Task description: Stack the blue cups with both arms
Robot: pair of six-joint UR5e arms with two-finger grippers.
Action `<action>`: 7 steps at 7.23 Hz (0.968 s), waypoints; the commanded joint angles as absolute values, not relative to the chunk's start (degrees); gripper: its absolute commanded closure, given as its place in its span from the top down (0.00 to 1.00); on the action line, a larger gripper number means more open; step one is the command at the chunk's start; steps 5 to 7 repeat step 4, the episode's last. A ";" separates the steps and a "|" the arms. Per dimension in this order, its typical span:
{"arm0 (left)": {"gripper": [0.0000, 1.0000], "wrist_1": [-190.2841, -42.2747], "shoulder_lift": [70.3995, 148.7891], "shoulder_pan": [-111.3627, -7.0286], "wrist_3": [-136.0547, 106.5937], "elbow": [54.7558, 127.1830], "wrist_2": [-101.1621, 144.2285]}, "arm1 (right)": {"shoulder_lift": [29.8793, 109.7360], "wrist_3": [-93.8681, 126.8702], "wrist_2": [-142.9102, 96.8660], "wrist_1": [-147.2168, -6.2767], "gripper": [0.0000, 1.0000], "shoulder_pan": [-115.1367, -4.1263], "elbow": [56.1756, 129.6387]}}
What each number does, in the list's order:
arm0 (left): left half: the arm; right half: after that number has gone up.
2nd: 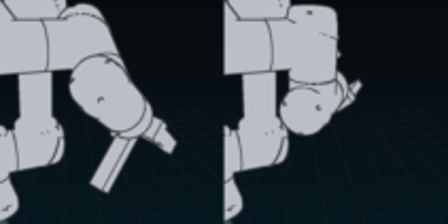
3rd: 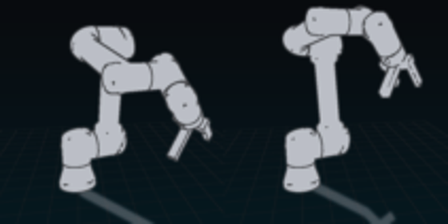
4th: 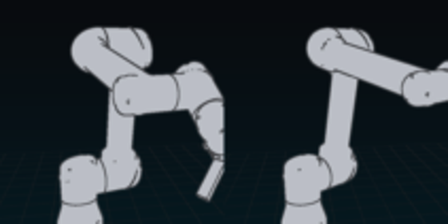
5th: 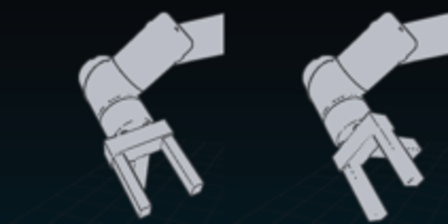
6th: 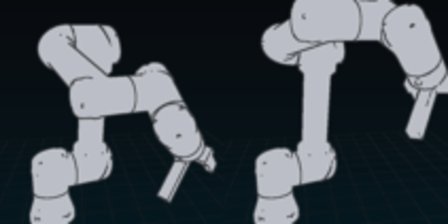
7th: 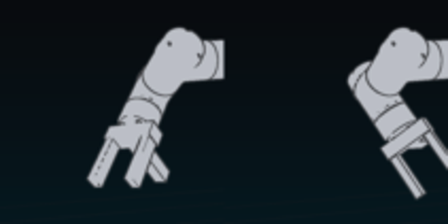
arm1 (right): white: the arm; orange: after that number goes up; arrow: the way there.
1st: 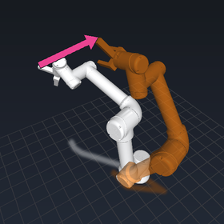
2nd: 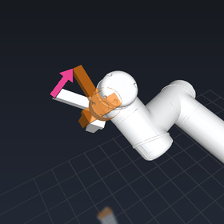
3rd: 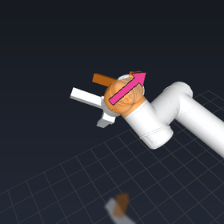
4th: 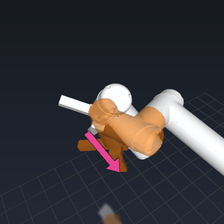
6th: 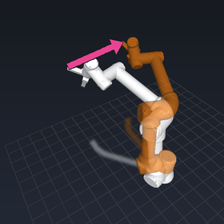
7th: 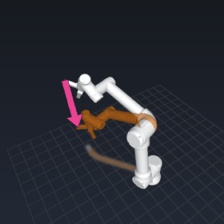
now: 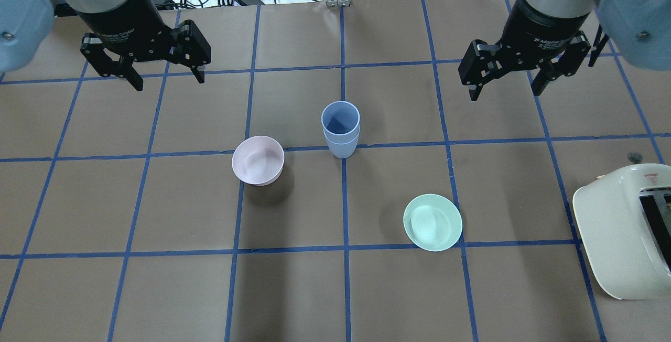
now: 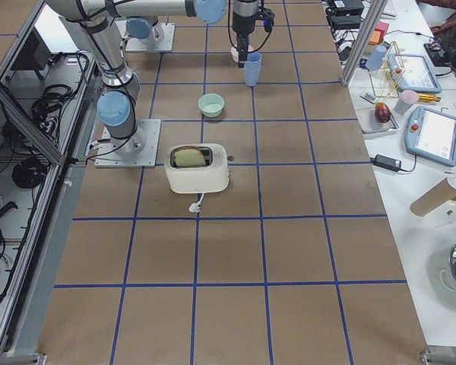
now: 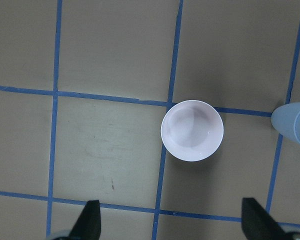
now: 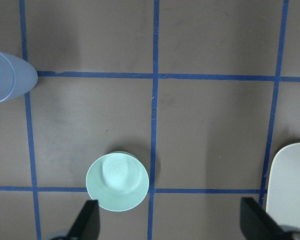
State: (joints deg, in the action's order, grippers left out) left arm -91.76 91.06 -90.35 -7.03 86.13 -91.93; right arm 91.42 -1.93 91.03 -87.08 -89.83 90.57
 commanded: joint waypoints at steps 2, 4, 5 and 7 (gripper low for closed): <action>1.00 -91.76 91.05 -90.35 -7.03 86.13 -91.93 | 91.32 -1.93 90.70 -87.10 1.00 -90.00 91.05; 1.00 -91.76 91.05 -90.35 -7.03 86.13 -91.93 | 91.32 -1.93 90.62 -87.10 1.00 -90.09 91.05; 1.00 -91.76 91.05 -90.35 -7.03 86.13 -91.93 | 91.32 -1.93 90.62 -87.10 1.00 -90.09 91.05; 1.00 -91.76 91.05 -90.35 -7.03 86.13 -91.93 | 91.32 -1.93 90.62 -87.10 1.00 -90.09 91.05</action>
